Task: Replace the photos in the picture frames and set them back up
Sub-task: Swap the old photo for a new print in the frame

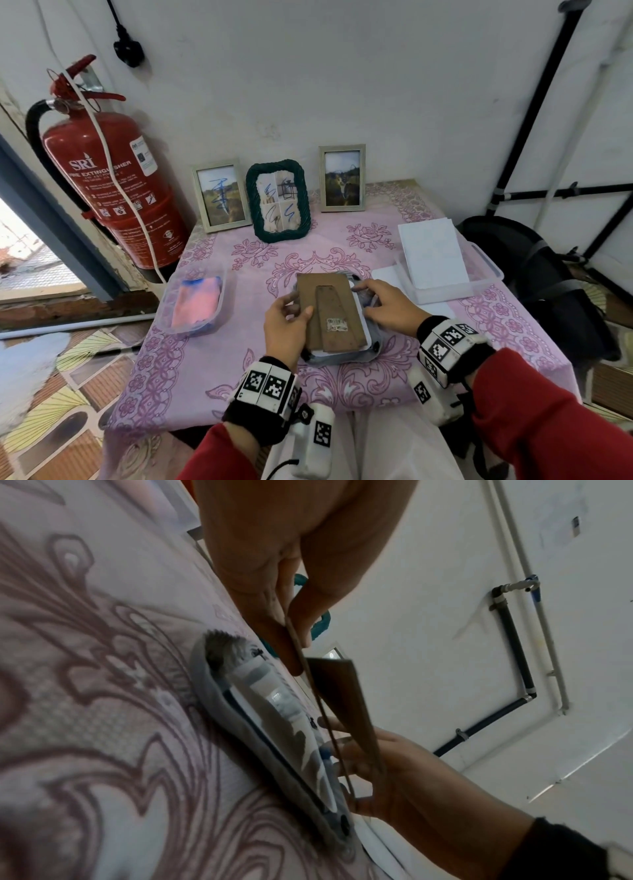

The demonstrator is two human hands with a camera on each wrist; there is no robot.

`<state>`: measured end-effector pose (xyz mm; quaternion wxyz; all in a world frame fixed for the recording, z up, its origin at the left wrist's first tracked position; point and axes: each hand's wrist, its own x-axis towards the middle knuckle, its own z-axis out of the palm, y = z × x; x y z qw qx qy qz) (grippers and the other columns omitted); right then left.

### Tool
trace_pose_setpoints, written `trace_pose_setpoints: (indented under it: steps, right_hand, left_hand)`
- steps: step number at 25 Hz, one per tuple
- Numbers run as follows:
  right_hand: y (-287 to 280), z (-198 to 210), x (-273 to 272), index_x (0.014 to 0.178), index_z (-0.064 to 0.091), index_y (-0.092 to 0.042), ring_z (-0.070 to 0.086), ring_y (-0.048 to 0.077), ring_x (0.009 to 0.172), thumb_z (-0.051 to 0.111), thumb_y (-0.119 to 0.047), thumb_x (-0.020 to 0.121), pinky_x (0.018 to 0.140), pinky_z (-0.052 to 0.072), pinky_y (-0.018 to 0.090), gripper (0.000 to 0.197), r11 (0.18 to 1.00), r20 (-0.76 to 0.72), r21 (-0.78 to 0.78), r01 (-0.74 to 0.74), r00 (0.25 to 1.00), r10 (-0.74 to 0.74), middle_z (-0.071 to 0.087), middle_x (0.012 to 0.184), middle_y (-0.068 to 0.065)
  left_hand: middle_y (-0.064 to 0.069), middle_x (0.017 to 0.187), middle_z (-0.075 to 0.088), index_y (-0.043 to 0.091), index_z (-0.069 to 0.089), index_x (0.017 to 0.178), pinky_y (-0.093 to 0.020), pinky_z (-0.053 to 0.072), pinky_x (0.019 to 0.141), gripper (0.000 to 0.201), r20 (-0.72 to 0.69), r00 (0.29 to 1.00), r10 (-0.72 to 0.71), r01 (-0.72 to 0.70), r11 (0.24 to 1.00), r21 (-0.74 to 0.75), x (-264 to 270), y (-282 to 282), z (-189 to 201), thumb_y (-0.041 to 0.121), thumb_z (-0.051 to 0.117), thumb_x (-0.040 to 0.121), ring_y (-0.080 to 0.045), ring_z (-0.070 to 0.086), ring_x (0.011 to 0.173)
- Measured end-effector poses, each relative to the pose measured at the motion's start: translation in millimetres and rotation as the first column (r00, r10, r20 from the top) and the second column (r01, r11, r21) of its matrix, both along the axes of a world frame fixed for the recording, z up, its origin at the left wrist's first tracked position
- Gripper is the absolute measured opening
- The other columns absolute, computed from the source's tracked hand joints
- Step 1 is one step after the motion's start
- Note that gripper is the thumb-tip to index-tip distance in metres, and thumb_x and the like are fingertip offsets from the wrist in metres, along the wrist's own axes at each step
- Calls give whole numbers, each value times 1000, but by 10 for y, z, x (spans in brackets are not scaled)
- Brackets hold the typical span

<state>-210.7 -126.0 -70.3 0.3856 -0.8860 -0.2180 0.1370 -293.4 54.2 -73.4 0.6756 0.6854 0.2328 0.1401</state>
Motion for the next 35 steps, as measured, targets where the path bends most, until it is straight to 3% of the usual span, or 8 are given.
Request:
trace_pose_setpoints:
  steps: [3, 7, 15, 18, 22, 27, 32, 35]
  right_hand:
    - [-33, 18, -23, 124, 54, -7, 55, 24, 100, 57, 5, 80, 79, 43, 23, 46, 999, -1, 25, -23, 1000, 23, 56, 118, 16]
    - [-79, 72, -11, 124, 55, -7, 49, 14, 74, 56, 8, 77, 64, 38, 7, 50, 996, -20, 7, -83, 996, 83, 52, 99, 4]
    - [-104, 106, -36, 126, 53, -10, 48, 17, 78, 68, 1, 74, 72, 44, 18, 56, 992, -21, -27, -126, 992, 126, 51, 104, 6]
    - [-107, 97, -30, 127, 53, -9, 49, 18, 80, 66, 3, 75, 76, 46, 25, 55, 992, -28, -32, -121, 992, 120, 53, 107, 9]
    - [-101, 75, -13, 126, 54, -6, 49, 15, 77, 56, 9, 78, 74, 43, 17, 50, 997, -56, 7, -80, 995, 80, 53, 102, 4]
    - [-82, 21, 7, 122, 57, -10, 52, 14, 77, 62, -1, 81, 70, 42, 11, 42, 997, -73, 58, -43, 996, 47, 54, 99, 1]
    - [-118, -33, 44, 125, 54, -14, 49, 5, 78, 74, -19, 78, 77, 42, 17, 51, 996, -4, 15, -87, 996, 87, 51, 102, 0]
    - [-125, -72, 56, 125, 53, -16, 46, -3, 77, 79, -25, 73, 79, 42, 19, 59, 993, 49, -27, -114, 992, 115, 48, 104, -1]
  left_hand:
    - [-17, 101, 63, 4, 55, 120, -38, 55, 80, 38, -1, 1000, 26, -26, 1000, -3, 10, 63, -40, -3, 61, 84, -26, 60, 88]
    - [-17, 98, 62, 0, 54, 121, -20, 55, 60, 38, -4, 1000, 4, -4, 1000, 16, -1, 200, -93, -5, 60, 84, -20, 59, 80]
    - [-9, 86, 63, -2, 52, 123, -13, 54, 56, 40, 1, 1000, -19, 19, 999, -31, -26, 249, -160, -7, 60, 84, -15, 60, 73]
    - [-6, 85, 63, -1, 52, 123, -17, 55, 61, 39, 4, 999, -39, 39, 998, -43, -10, 213, -148, -6, 59, 85, -14, 61, 72]
    - [-13, 91, 62, -3, 51, 125, -30, 55, 74, 42, -9, 999, -54, 53, 998, -25, 22, 117, -121, -6, 60, 84, -17, 57, 72]
    - [-15, 93, 60, -3, 49, 124, -11, 53, 57, 42, -19, 998, -62, 62, 998, -27, 81, 19, -94, -7, 60, 84, -17, 59, 76]
    - [-19, 97, 60, -4, 49, 124, -17, 54, 64, 43, -37, 997, -65, 64, 998, -25, 66, -36, -122, -8, 61, 83, -21, 59, 83]
    - [-18, 100, 62, -2, 49, 124, -37, 55, 80, 45, -66, 996, -62, 66, 996, 57, 54, -43, -139, -4, 64, 82, -24, 60, 85]
